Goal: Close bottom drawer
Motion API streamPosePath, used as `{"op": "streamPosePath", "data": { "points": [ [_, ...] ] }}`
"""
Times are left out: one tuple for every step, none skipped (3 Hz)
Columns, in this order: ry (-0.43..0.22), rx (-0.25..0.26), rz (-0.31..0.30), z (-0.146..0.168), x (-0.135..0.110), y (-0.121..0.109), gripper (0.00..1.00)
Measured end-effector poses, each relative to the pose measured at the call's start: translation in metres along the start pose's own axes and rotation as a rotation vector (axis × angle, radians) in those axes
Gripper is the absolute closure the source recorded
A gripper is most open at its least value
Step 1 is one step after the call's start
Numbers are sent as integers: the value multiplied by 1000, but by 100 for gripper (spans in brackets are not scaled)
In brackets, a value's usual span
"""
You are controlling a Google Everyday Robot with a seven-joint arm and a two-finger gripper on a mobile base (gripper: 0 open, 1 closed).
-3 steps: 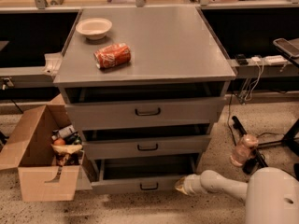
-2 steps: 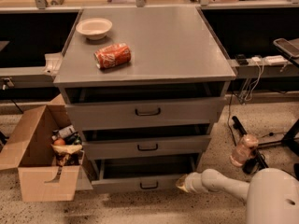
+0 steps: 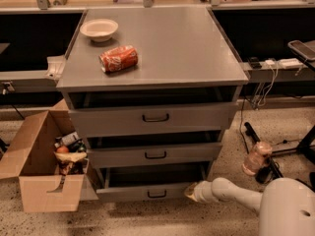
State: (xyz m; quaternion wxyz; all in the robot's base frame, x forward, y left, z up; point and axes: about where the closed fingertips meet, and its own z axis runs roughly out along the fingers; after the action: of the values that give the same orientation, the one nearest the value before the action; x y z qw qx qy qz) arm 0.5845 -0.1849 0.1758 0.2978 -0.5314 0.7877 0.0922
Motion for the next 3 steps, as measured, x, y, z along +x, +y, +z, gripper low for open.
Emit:
{"op": "streamPosePath", "data": {
  "points": [
    [-15,5,-7,7,-4,-2,100],
    [-29,14,-14,11,-7,-5,100],
    [-33,27,-16,10,-8,-11,100]
  ]
}}
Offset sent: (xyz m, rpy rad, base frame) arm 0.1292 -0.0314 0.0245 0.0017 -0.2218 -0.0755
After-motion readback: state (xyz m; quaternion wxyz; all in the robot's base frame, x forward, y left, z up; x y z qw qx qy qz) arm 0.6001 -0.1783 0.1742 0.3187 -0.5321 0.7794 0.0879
